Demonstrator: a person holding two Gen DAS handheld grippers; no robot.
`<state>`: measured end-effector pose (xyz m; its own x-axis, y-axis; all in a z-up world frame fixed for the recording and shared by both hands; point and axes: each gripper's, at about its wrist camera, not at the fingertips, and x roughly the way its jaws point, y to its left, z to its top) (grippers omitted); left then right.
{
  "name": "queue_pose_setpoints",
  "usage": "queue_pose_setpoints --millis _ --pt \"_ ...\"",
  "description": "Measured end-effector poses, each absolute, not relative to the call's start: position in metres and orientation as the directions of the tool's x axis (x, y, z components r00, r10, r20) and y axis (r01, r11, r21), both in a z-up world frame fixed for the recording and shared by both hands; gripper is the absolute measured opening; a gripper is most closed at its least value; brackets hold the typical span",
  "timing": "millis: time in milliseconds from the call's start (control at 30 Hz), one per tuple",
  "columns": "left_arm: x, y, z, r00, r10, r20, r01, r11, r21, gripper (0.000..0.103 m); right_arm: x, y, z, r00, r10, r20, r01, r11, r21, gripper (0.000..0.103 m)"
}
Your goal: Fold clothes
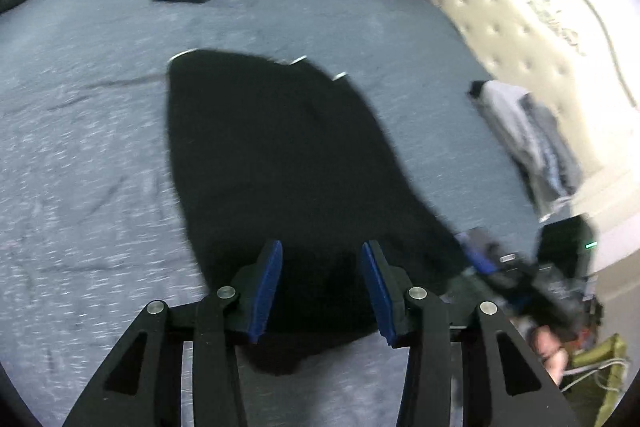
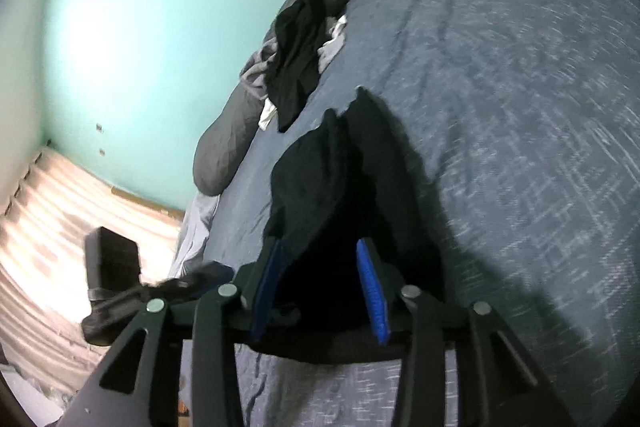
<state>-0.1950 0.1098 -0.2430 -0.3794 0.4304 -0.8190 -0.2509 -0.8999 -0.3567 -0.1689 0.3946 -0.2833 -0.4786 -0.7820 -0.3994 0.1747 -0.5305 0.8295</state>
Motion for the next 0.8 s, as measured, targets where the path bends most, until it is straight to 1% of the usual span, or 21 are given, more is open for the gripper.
queue_pose_setpoints --millis 67,200,300,367,467,500,533,567,633,700,800 --pt "-0.194 0.105 -0.252 -0.379 0.4 -0.835 -0.243 -0.913 -0.327 0.046 -0.167 0.384 -0.276 -0.465 -0.787 -0.406 0.217 -0.545 0.809 0.053" --pt "-0.189 0.107 -0.26 -0.383 0.39 -0.837 -0.254 -0.916 -0.311 0.046 -0.167 0.367 -0.274 -0.443 -0.778 -0.446 0.252 -0.585 0.771 0.053" --pt "-0.187 0.108 -0.26 -0.384 0.385 -0.839 -0.27 -0.916 -0.297 0.046 -0.172 0.359 -0.282 -0.436 -0.756 -0.489 0.227 -0.618 0.753 0.053" --pt "-0.186 0.109 -0.261 -0.383 0.384 -0.84 -0.275 -0.916 -0.293 0.046 -0.175 0.358 -0.287 -0.433 -0.75 -0.5 0.208 -0.622 0.754 0.053" --pt "-0.185 0.11 -0.265 -0.379 0.384 -0.842 -0.279 -0.915 -0.292 0.046 -0.176 0.353 -0.29 -0.416 -0.757 -0.505 0.218 -0.622 0.752 0.053" --pt "-0.184 0.11 -0.266 -0.377 0.384 -0.843 -0.282 -0.915 -0.29 0.046 -0.175 0.348 -0.291 -0.406 -0.752 -0.52 0.232 -0.635 0.736 0.052" --pt "-0.183 0.111 -0.267 -0.376 0.381 -0.845 -0.283 -0.915 -0.287 0.046 -0.175 0.343 -0.292 -0.396 -0.746 -0.536 0.247 -0.648 0.72 0.05" --pt "-0.183 0.111 -0.268 -0.374 0.378 -0.847 -0.284 -0.916 -0.284 0.046 -0.175 0.342 -0.292 -0.398 -0.742 -0.54 0.254 -0.654 0.713 0.043" --pt "-0.18 0.113 -0.27 -0.371 0.377 -0.849 -0.289 -0.915 -0.28 0.046 -0.176 0.341 -0.294 -0.401 -0.734 -0.548 0.266 -0.666 0.697 0.032" --pt "-0.179 0.115 -0.271 -0.368 0.377 -0.85 -0.298 -0.914 -0.276 0.046 -0.178 0.346 -0.293 -0.425 -0.736 -0.527 0.257 -0.656 0.709 0.021" --pt "-0.175 0.12 -0.27 -0.365 0.376 -0.852 -0.315 -0.911 -0.267 0.047 -0.172 0.352 -0.276 -0.479 -0.724 -0.497 0.289 -0.664 0.69 0.015"
